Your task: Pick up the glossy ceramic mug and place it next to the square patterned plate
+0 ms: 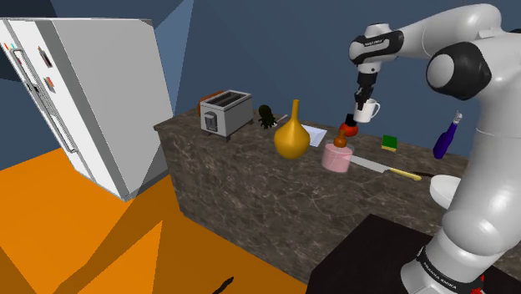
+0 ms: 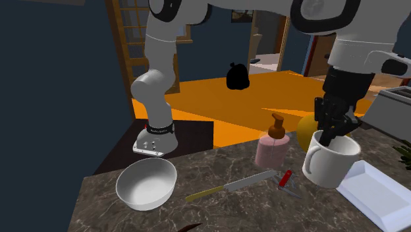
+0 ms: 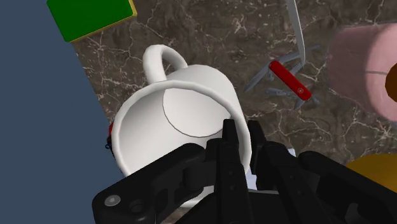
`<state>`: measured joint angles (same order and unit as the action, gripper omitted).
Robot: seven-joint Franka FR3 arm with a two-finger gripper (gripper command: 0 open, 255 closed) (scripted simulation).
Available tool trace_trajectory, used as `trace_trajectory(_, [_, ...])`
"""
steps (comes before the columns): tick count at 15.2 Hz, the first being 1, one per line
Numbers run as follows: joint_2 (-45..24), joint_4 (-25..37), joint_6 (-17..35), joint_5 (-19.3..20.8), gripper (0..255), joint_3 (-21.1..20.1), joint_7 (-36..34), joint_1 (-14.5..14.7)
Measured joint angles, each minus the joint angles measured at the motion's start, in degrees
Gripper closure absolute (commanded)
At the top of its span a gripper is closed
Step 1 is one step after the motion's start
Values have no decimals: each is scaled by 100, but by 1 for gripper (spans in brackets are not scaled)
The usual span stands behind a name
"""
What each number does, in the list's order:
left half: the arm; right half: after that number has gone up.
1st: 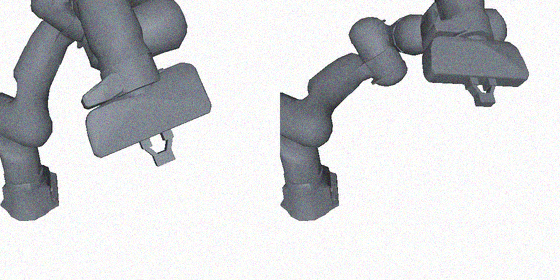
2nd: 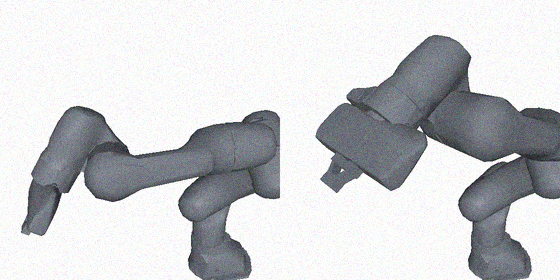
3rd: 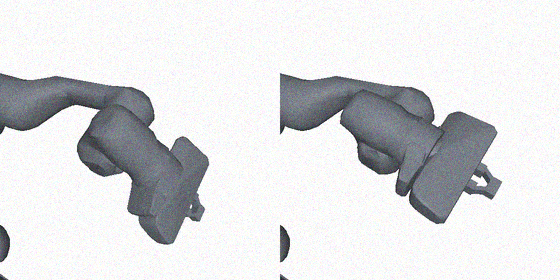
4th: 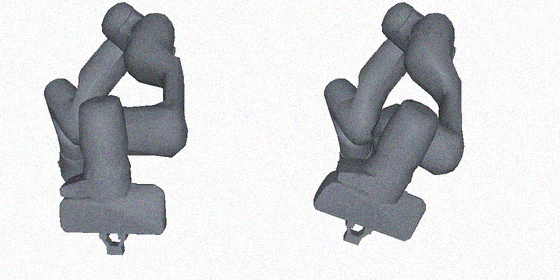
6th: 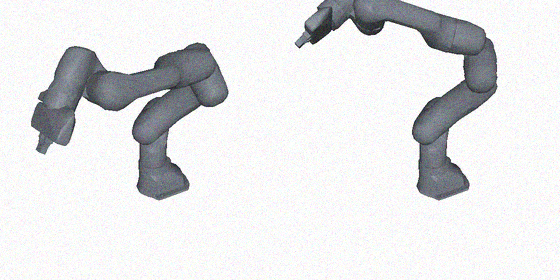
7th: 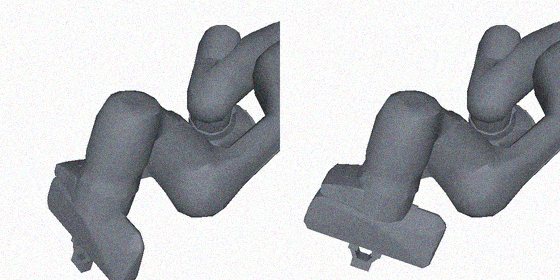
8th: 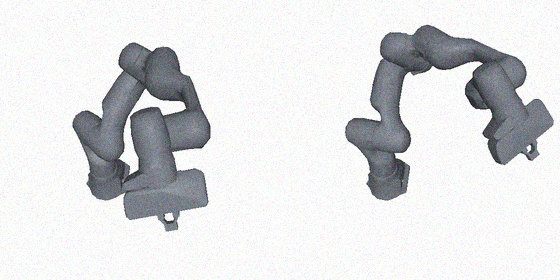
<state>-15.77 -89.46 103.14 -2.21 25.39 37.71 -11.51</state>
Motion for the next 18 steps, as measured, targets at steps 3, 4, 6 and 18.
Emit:
trace_trajectory(3, [-783, 1039, -311, -306, 255, -41, 152, -245])
trace_trajectory(4, [-865, 1090, -286, -335, 255, -52, 157, -264])
trace_trajectory(6, [-919, 1022, -166, -356, 255, -64, 159, -267])
trace_trajectory(18, [-1046, 285, 683, -417, 255, -105, 169, -232])
